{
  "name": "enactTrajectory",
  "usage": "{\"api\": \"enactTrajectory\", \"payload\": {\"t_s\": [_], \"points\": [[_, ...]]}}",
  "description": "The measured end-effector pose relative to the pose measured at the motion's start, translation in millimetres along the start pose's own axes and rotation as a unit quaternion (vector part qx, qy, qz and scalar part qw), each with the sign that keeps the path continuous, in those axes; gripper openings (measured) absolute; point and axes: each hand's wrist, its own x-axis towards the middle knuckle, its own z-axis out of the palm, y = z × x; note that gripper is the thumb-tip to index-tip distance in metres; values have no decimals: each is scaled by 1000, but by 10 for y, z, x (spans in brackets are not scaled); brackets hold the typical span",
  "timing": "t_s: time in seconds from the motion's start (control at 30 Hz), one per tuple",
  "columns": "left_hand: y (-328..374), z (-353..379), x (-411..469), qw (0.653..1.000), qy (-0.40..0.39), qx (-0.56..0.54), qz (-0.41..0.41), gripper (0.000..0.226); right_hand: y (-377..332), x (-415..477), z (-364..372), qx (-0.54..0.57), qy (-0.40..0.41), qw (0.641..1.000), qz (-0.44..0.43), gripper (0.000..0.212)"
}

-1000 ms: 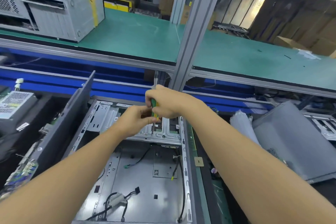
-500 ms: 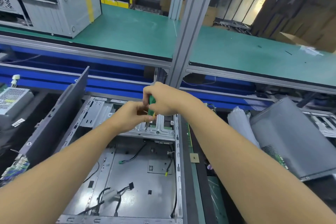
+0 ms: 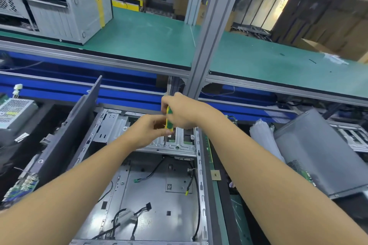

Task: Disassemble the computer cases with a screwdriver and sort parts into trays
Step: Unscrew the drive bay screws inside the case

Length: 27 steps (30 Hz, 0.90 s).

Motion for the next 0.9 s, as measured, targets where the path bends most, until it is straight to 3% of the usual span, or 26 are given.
{"api": "enactTrajectory", "payload": {"t_s": [0.07,0.17,0.23,0.37,0.53,0.73,0.9], "points": [[7,50,10,998,56,36,-8,23,-5,4,28,23,-12,1000,9,23],[24,135,52,992,105,61,-15,29,-50,28,103,45,28,996,75,59],[40,152,75,992,104,54,-36,33,-80,38,143,43,63,989,125,68],[38,130,63,997,60,43,-25,39,-81,29,143,-42,86,992,79,23],[-62,52,-28,999,4,-36,7,20,-27,59,106,8,45,998,40,9],[-52,37,-50,998,35,-48,-11,17,-2,101,109,38,23,999,17,14],[-81,63,-31,997,48,-57,-20,16,-14,92,190,56,96,991,79,50]]}}
